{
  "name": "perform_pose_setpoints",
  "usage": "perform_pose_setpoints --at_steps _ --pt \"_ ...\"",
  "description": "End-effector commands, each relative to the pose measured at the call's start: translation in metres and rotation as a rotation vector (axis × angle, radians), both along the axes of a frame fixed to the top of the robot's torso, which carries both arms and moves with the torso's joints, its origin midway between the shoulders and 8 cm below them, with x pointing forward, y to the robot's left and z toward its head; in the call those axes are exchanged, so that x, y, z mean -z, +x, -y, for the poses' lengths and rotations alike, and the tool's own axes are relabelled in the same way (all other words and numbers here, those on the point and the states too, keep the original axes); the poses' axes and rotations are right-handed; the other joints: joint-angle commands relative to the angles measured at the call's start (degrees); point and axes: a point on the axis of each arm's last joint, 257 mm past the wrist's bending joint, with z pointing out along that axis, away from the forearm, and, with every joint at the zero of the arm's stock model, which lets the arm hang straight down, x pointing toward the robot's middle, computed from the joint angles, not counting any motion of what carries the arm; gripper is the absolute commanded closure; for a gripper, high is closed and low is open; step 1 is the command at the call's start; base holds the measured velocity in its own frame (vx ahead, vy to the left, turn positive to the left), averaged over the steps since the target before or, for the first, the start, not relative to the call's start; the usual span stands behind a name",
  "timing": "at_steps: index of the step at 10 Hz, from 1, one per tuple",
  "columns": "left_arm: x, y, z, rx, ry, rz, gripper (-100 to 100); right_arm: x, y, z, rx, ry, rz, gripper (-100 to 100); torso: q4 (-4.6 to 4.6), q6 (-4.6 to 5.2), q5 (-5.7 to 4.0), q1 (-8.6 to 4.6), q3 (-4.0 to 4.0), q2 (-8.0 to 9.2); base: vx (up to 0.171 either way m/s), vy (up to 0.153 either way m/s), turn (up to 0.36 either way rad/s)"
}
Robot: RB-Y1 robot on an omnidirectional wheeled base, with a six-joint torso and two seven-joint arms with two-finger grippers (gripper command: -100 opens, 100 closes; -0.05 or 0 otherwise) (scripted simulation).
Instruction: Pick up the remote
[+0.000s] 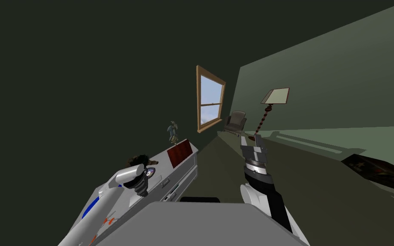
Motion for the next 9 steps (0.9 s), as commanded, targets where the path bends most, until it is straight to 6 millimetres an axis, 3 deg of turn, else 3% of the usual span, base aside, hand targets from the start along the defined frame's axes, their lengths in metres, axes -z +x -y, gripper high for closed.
perform_pose_setpoints --at_steps 1,2,3,5,6,7,9 --pt "0.0 0.0 0.0 0.0 0.0 0.0 -100 0.0 0.0 0.0 0.0 0.0 0.0 0 0.0 0.0 0.0 0.0 0.0 0.0 0.031 0.013 -0.008" --pt "0.001 -0.001 0.0 -0.001 -0.001 -0.003 0 0.0 0.0 0.0 0.0 0.0 0.0 0 0.02 -0.01 -0.01 -0.05 0.05 0.1 0.006 0.003 0.001" --pt "0.011 -0.001 0.007 -0.016 -0.001 -0.002 -100 0.0 0.0 0.0 0.0 0.0 0.0 0 0.04 -0.01 -0.02 -0.1 0.11 0.2 -0.022 0.047 -0.098" --pt "0.023 -0.001 0.016 -0.035 -0.001 -0.002 -100 0.0 0.0 0.0 0.0 0.0 0.0 0 0.08 0.01 0.02 0.1 0.21 0.37 -0.042 0.064 -0.112" --pt "0.019 -0.001 0.012 -0.027 -0.002 -0.004 -100 0.0 0.0 0.0 0.0 0.0 0.0 0 0.09 0.0 0.03 0.11 0.24 0.42 -0.025 0.028 -0.022" --pt "0.02 -0.001 0.012 -0.029 -0.001 -0.002 100 0.0 0.0 0.0 0.0 0.0 0.0 0 0.09 -0.02 0.0 0.01 0.22 0.37 0.0 0.0 0.0" --pt "0.02 -0.002 0.013 -0.03 -0.003 -0.005 100 0.0 0.0 0.0 0.0 0.0 0.0 0 0.07 0.01 0.0 -0.01 0.14 0.23 0.0 0.0 0.0"
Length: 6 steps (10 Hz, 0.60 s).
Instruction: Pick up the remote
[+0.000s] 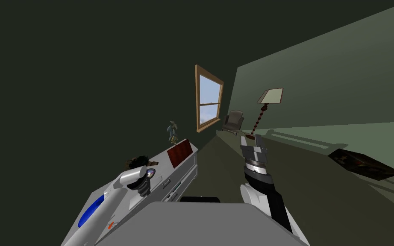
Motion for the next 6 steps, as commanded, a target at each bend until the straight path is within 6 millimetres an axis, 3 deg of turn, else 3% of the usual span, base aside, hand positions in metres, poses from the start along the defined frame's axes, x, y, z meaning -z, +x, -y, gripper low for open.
perform_pose_setpoints --at_steps 1,2,3,4,6 --pt "0.0 0.0 0.0 0.0 0.0 0.0 100 0.0 0.0 0.0 0.0 0.0 0.0 0 0.0 0.0 0.0 0.0 0.0 0.0 0.0 0.0 0.0" --pt "0.0 0.0 0.0 0.0 0.0 0.0 100 0.0 0.0 0.0 0.0 0.0 0.0 0 0.0 0.0 0.0 0.0 -0.01 -0.01 0.0 0.0 0.0" --pt "0.0 0.0 0.0 0.0 0.0 0.0 0 0.0 0.0 0.0 0.0 0.0 0.0 0 -0.01 0.0 0.0 0.0 -0.01 -0.02 0.0 0.0 0.0" --pt "-0.012 0.001 -0.008 0.017 0.002 0.002 100 0.0 0.0 0.0 0.0 0.0 0.0 0 -0.01 0.0 -0.01 0.0 -0.01 -0.02 0.032 -0.048 0.139" --pt "-0.014 0.001 -0.008 0.018 0.003 0.004 100 0.0 0.0 0.0 0.0 0.0 0.0 0 -0.01 -0.06 -0.1 -0.29 -0.08 -0.16 0.043 -0.056 0.089"
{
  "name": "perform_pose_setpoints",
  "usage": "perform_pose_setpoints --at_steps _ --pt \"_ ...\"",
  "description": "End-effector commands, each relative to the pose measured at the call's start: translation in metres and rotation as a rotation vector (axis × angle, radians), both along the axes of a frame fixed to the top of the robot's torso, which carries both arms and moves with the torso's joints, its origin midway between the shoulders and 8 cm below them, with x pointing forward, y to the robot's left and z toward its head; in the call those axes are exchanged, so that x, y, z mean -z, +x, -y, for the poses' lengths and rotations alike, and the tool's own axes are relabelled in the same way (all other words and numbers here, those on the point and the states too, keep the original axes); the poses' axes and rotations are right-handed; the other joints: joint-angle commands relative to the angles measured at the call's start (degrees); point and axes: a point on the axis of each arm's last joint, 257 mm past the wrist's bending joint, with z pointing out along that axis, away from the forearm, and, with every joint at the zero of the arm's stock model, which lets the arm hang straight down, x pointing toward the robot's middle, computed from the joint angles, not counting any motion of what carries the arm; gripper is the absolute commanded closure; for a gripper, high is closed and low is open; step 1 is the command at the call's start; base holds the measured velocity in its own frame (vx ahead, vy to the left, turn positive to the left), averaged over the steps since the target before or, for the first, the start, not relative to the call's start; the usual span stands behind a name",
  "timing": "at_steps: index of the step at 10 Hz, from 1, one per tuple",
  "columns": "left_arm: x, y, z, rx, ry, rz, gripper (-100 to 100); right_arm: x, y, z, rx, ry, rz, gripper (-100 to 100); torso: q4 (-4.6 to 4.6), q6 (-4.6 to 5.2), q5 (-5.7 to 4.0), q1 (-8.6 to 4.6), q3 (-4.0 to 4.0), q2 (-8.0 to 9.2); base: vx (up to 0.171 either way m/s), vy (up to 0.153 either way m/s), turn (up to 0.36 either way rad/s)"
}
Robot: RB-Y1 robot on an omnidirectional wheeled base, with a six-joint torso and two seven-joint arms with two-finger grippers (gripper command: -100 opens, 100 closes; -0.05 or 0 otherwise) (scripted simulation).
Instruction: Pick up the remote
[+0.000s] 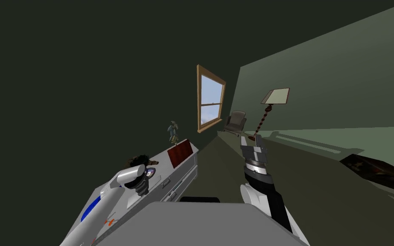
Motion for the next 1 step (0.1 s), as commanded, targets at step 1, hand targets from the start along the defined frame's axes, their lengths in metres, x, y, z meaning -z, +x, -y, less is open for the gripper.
perform_pose_setpoints --at_steps 1 --pt "0.0 0.0 0.0 0.0 0.0 0.0 0 0.0 0.0 0.0 0.0 0.0 0.0 0 0.0 0.0 0.0 0.0 0.0 0.0 0.003 -0.006 -0.003"
